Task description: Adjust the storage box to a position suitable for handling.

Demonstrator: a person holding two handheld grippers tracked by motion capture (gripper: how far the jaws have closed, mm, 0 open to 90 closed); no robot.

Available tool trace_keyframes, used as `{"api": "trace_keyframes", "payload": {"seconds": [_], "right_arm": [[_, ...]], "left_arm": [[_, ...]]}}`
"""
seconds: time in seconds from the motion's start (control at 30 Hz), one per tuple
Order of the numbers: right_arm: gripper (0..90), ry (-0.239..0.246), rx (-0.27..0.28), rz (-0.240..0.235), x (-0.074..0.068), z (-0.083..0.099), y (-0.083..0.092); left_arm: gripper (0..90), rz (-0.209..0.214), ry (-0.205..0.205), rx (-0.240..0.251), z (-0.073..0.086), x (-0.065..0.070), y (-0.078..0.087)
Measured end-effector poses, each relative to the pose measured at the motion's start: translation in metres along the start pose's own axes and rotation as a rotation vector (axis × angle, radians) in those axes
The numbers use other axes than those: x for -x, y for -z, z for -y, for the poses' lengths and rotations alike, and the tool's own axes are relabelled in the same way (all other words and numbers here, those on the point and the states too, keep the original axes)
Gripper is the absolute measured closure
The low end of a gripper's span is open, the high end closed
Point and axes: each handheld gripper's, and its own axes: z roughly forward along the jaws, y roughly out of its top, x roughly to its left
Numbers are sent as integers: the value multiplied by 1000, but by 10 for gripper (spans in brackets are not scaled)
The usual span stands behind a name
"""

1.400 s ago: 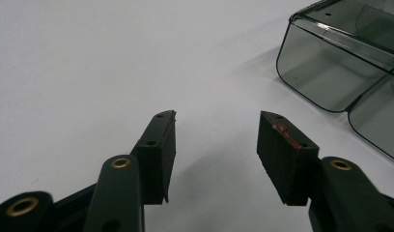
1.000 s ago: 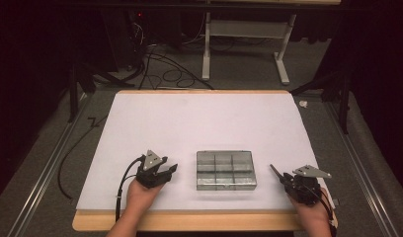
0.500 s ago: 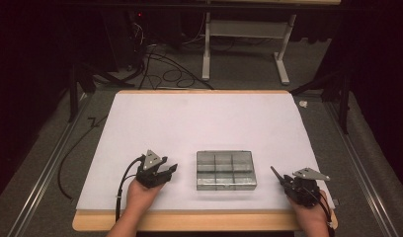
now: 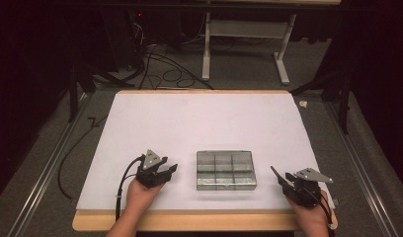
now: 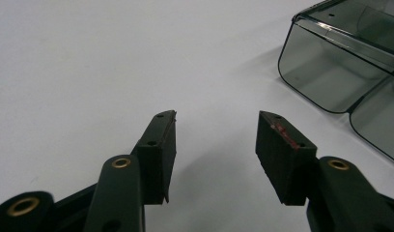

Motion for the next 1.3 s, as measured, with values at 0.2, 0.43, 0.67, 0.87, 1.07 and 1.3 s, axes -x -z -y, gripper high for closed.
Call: {"api": "trace_keyframes", "payload": {"seconds": [0.2,0.43,0.67,0.87,1.07,1.3], "right_arm": [[692,16,40,-74,-15,-3,9],[776,60,37,-164,-32,-2,10],[900,99,17,-233,-44,-2,8],[900,119,12,-266,-49,-2,6],[900,139,15,-263,-55,-3,6],[900,141,22,-259,-55,-4,7]], "left_arm": [[493,-6,-4,-5,0,0,0],[492,-7,2,-1,0,0,0],[492,-12,3,-2,0,1,0],[495,-10,3,1,0,0,0],[503,-4,12,0,0,-1,0],[532,-2,-5,10,0,0,1]]}}
